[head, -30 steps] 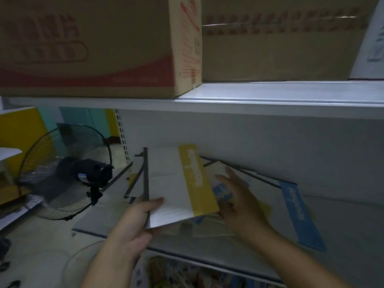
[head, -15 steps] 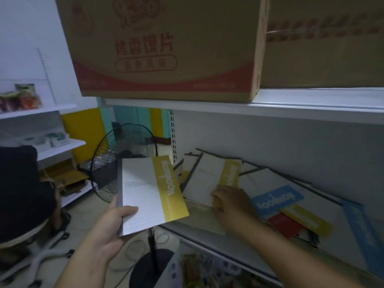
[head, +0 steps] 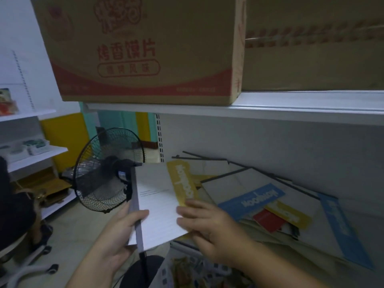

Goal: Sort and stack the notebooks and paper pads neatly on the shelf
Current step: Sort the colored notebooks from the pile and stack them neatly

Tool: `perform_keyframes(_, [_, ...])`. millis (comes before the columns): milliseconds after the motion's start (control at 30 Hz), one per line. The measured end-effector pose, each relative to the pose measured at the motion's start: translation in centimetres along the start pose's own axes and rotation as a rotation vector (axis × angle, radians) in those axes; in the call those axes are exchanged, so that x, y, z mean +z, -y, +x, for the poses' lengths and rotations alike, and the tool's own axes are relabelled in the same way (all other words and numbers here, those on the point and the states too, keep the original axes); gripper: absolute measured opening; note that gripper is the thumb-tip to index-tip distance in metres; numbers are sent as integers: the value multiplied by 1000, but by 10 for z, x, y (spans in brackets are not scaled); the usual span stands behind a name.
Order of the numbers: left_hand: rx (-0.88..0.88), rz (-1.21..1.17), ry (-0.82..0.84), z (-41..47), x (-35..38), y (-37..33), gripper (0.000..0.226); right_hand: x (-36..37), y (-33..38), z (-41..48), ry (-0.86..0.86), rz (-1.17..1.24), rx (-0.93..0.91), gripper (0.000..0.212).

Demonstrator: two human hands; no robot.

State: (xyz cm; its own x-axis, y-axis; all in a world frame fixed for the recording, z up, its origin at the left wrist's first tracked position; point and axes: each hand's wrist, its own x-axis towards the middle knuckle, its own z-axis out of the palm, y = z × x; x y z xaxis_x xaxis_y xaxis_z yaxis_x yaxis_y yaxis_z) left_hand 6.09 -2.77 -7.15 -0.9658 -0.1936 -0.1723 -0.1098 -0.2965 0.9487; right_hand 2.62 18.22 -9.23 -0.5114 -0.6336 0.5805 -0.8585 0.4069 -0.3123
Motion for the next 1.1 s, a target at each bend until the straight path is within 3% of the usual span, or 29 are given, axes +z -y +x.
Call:
perform_keyframes(67, [15,-5,-9,0,0,2,34,-8,-1,-1,-19,44,110,41])
perform_keyframes(133, [10,-36,-26,1,-2,4,33,-16,-12,0,-98,-7,337,49])
perform_keyframes(233, [-1,-63,-22,2,-5,9,30,-24,-34,-4,178,-245,791,67])
perform_keyframes(267, [-9,-67,-23,1,-5,10,27,-24,-40,-5,266,-289,848,71])
perform_keyframes(500, [-48,-77,5,-1,-2,10,19,-28,-43,-13,396,-244,739,60])
perform_keyframes(600, [-29,-47,-8,-1,-2,8,19,-34,-39,-23,366,-128,709,56])
perform_keyframes(733, [-31,43,5,1,0,3,18,-44,-28,-30,58,-119,662,39])
perform_keyframes(933, [-11,63,72,4,13,-10,19,-75,-28,-41,-249,77,688,35])
perform_keyframes(1100, [51,82,63,-4,27,-15,31,-108,-30,-47,-523,-48,524,31])
